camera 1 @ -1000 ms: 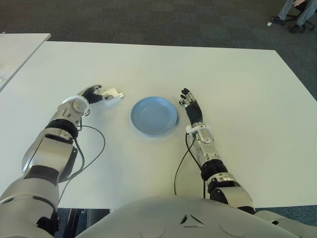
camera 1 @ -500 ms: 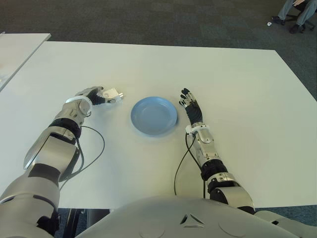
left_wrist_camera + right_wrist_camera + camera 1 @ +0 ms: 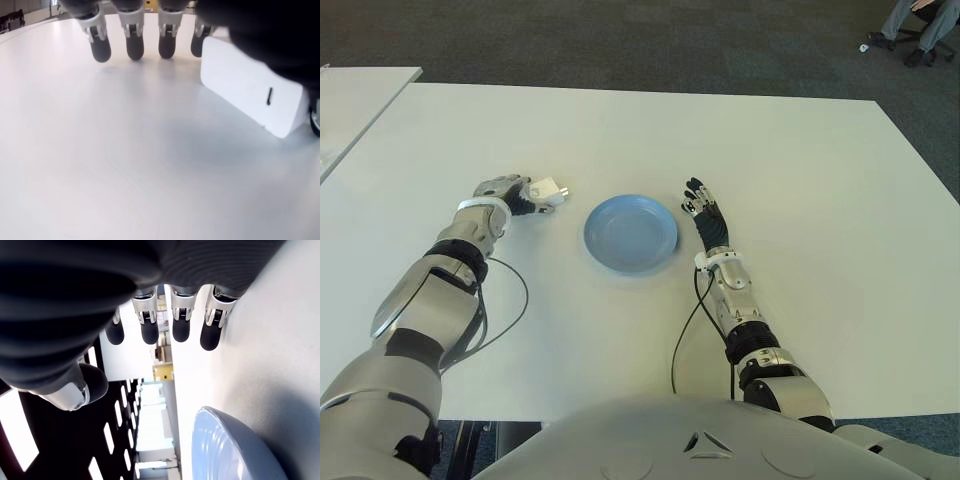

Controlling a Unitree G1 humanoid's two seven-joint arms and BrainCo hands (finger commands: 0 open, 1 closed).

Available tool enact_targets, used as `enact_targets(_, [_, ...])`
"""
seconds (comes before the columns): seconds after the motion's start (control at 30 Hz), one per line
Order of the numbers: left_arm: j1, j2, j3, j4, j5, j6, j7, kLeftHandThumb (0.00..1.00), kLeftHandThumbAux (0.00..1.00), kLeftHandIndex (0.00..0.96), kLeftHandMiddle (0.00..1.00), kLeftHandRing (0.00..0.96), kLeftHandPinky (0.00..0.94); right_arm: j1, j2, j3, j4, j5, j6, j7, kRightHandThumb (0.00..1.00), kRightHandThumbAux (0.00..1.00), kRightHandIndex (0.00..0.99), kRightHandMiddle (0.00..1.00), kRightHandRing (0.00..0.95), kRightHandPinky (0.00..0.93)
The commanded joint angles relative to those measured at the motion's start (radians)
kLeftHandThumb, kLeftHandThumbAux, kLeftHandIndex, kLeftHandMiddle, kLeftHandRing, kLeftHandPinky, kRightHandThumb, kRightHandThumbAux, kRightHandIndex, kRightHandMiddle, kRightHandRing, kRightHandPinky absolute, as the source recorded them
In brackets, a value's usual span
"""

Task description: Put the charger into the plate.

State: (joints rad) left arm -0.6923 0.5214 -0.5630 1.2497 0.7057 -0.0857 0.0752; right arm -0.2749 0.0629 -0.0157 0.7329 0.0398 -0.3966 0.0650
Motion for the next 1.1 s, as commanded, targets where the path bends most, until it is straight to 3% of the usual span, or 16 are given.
enact_targets(0.03, [0.049,-0.036,-0.031,0.022,0.022,-0.032,-0.020,0.004,0.315,0.000,0.081,0.044,0.000,0.020,0.017,0.005,0.010,-0.004,0.028,-0.005,0.000,0.504,0.000,0.019,0.004,0.014])
enact_targets(0.9, [0.063,-0.030,-0.077,0.023,0.032,-0.074,0.013,0.020,0.301,0.000,0.061,0.015,0.000,0.017,0.014,0.016,0.019,-0.014,0.021,-0.026,0.000,0.499,0.000,0.031,0.012,0.010])
enact_targets(1.03, [0.067,-0.026,-0.074,0.026,0.028,-0.082,0.007,0.029,0.301,0.000,0.078,0.040,0.045,0.015,0.015,0.015,0.022,-0.011,0.019,-0.025,0.000,0.498,0.000,0.035,0.014,0.010])
enact_targets(1.07, [0.068,-0.022,-0.074,0.028,0.027,-0.087,-0.001,0.053,0.302,0.000,0.085,0.058,0.092,0.015,0.015,0.016,0.022,-0.011,0.018,-0.025,0.000,0.495,0.000,0.033,0.013,0.003])
enact_targets(1.1, [0.070,-0.019,-0.073,0.029,0.026,-0.090,-0.007,0.138,0.345,0.063,0.143,0.125,0.170,0.015,0.015,0.016,0.022,-0.011,0.017,-0.024,0.000,0.495,0.000,0.031,0.011,0.004])
